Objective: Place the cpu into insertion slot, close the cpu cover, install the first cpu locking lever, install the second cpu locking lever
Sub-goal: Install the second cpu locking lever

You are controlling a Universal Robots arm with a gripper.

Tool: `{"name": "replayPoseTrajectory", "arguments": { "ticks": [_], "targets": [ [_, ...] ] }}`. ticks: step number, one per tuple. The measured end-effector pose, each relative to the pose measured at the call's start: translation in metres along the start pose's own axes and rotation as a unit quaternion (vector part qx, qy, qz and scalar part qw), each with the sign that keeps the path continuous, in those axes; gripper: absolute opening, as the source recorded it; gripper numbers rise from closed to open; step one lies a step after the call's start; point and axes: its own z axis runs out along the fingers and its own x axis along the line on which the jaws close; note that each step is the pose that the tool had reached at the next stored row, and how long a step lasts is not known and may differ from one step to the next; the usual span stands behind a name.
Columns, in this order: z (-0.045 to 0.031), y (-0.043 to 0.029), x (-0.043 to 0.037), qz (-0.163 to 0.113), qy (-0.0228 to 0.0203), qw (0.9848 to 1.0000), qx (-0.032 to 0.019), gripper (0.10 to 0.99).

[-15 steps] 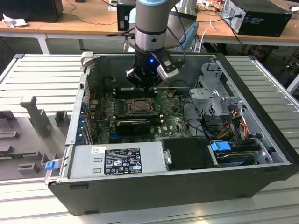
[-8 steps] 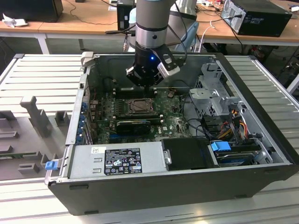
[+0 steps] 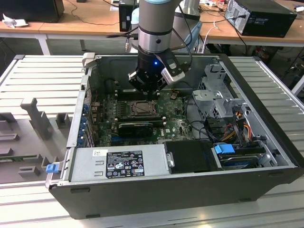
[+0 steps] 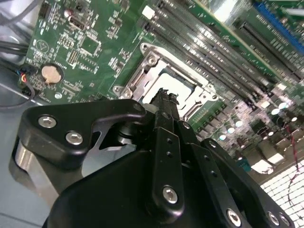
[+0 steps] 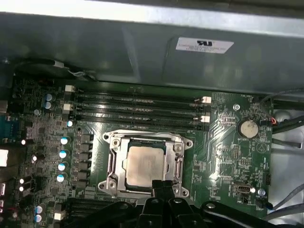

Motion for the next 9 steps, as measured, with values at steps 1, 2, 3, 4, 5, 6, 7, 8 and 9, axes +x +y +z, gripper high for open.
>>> {"name": "replayPoseTrajectory", "arguments": {
  "ticks": [1, 2, 3, 4, 5, 6, 7, 8, 9],
  "targets": [
    [-0.0001, -0.0023, 0.0002, 0.000, 0.0000, 1.0000, 0.0000, 0.106],
    [-0.0002, -0.0039, 0.0003, 0.000, 0.0000, 1.0000, 0.0000, 0.106],
    [-0.0002, -0.0045, 0.0004, 0.000, 0.0000, 1.0000, 0.0000, 0.106],
    [-0.0001, -0.0051, 0.0004, 0.000, 0.0000, 1.0000, 0.0000, 0.106],
    [-0.0002, -0.0060, 0.0005, 0.000, 0.0000, 1.0000, 0.0000, 0.106],
    [-0.0002, -0.0071, 0.0005, 0.000, 0.0000, 1.0000, 0.0000, 0.106],
    [-0.0002, -0.0078, 0.0006, 0.000, 0.0000, 1.0000, 0.0000, 0.106],
    [-0.0002, -0.0083, 0.0006, 0.000, 0.0000, 1.0000, 0.0000, 0.106],
    [-0.0002, -0.0097, 0.0007, 0.000, 0.0000, 1.0000, 0.0000, 0.106]
  ]
}}
